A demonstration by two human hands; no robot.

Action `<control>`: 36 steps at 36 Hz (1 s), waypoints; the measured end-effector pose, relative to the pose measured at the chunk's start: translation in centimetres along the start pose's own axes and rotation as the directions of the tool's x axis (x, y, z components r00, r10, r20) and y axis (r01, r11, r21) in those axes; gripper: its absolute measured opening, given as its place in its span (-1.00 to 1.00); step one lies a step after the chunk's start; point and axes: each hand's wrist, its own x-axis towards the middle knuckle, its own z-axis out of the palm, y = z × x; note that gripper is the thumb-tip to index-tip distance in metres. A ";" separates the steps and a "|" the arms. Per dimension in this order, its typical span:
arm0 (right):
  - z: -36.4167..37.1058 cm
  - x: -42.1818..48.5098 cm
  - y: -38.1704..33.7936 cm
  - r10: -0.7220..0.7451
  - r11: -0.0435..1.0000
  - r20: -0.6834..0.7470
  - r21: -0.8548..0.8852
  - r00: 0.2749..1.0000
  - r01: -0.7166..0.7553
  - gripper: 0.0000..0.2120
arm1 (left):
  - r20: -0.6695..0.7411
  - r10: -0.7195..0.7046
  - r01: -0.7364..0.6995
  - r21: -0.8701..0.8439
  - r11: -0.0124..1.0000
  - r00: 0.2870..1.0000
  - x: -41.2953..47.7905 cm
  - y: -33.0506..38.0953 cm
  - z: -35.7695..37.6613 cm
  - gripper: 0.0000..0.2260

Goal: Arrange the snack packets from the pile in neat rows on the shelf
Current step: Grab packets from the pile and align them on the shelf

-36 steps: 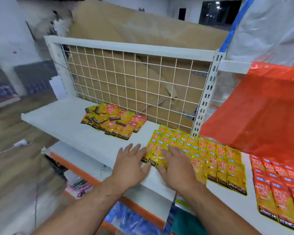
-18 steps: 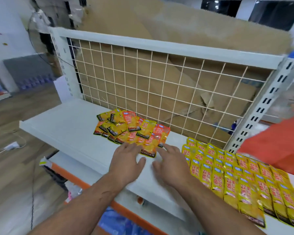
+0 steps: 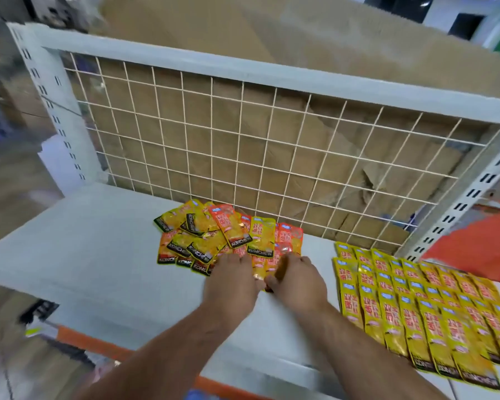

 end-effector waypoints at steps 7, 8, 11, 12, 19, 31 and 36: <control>-0.4 0.6 -0.7 0.168 0.983 0.079 0.056 0.983 -0.173 -0.39 | 0.082 -0.019 0.027 -0.101 0.995 0.996 0.2 0.9 -0.8 -0.76; -0.5 0.7 -0.7 0.190 0.978 0.095 0.069 0.977 -0.197 -0.37 | 0.088 -0.024 0.033 -0.102 0.994 0.996 0.3 0.9 -0.9 -0.76; -0.8 0.8 -0.6 0.226 0.966 0.125 0.099 0.966 -0.239 -0.33 | 0.108 -0.045 0.059 -0.132 0.990 0.993 0.5 0.9 -1.0 -0.73; -0.8 0.8 -0.7 0.232 0.963 0.131 0.106 0.964 -0.246 -0.34 | 0.113 -0.053 0.070 -0.153 0.986 0.992 0.7 0.9 -1.0 -0.73; -0.8 -0.1 0.1 0.249 0.944 0.151 0.181 0.957 -0.275 -0.59 | 0.160 -0.064 0.102 -0.239 0.966 0.985 0.9 1.8 -1.3 -0.82; -1.7 -1.4 2.0 0.151 0.933 0.114 0.313 0.982 -0.179 -0.67 | 0.109 -0.165 0.194 -0.356 0.914 0.980 -1.1 4.0 -1.5 -0.82; -2.1 -1.8 3.8 0.090 0.873 0.144 0.465 0.985 -0.148 -0.70 | 0.169 -0.330 0.368 -0.516 0.773 0.929 -2.8 5.4 -2.6 -0.84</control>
